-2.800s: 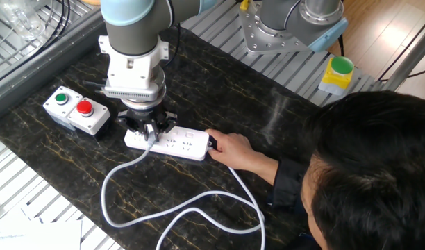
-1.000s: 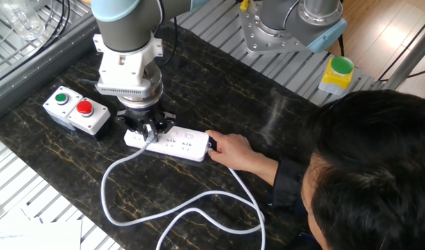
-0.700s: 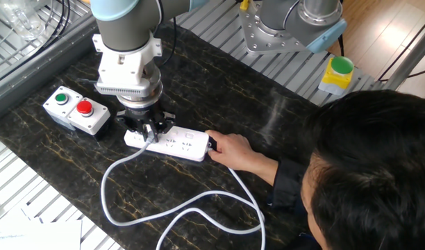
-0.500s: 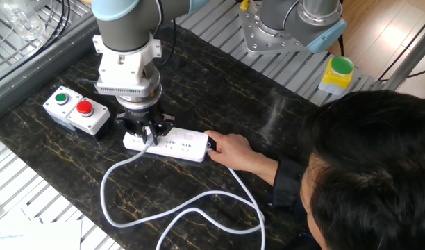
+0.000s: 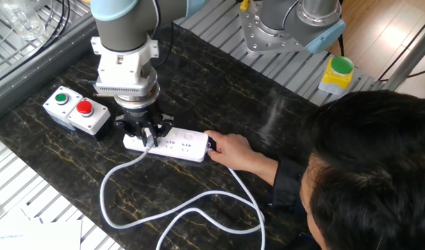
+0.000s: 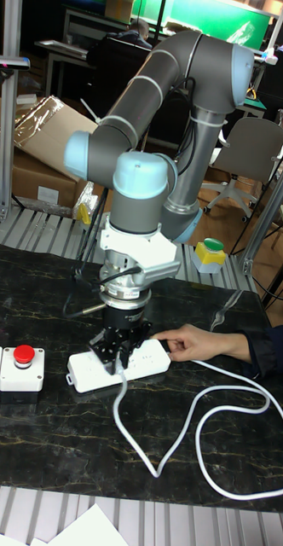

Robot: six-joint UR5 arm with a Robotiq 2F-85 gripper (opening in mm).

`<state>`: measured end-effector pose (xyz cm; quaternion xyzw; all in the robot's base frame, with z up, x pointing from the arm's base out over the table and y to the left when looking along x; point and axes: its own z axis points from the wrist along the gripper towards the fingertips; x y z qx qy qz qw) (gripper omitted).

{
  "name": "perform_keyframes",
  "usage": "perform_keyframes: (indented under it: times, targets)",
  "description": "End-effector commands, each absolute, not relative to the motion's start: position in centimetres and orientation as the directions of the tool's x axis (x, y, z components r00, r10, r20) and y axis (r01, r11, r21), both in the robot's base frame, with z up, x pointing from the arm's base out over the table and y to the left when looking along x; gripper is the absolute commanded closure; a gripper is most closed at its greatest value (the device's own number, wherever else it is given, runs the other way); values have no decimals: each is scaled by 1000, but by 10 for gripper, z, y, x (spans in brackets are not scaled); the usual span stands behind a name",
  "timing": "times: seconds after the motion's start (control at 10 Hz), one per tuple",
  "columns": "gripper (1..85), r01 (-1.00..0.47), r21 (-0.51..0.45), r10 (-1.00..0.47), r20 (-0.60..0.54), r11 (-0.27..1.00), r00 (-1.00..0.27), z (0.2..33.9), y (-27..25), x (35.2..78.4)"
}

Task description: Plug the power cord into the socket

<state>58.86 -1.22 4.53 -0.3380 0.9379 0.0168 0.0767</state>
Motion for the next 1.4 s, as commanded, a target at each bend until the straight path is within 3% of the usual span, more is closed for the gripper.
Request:
perform_keyframes:
  times: [0.0, 0.1, 0.3, 0.4, 0.5, 0.9, 1.3]
  targets:
    - [220, -682, -5, -673, -167, 731, -721, 65, -13, 587]
    - [183, -681, -7, -673, -163, 732, -722, 67, -14, 589]
    - [200, -657, -5, -651, -132, 754, -747, 98, -19, 601]
    - [447, -593, 10, -589, -113, 805, -800, 123, -14, 608]
    - [840, -528, 17, -525, -90, 849, -846, 146, -9, 614]
    - [840, -349, 4, -345, -156, 937, -926, 208, 27, 651]
    - [840, -329, 13, -320, -198, 944, -926, 205, 43, 678]
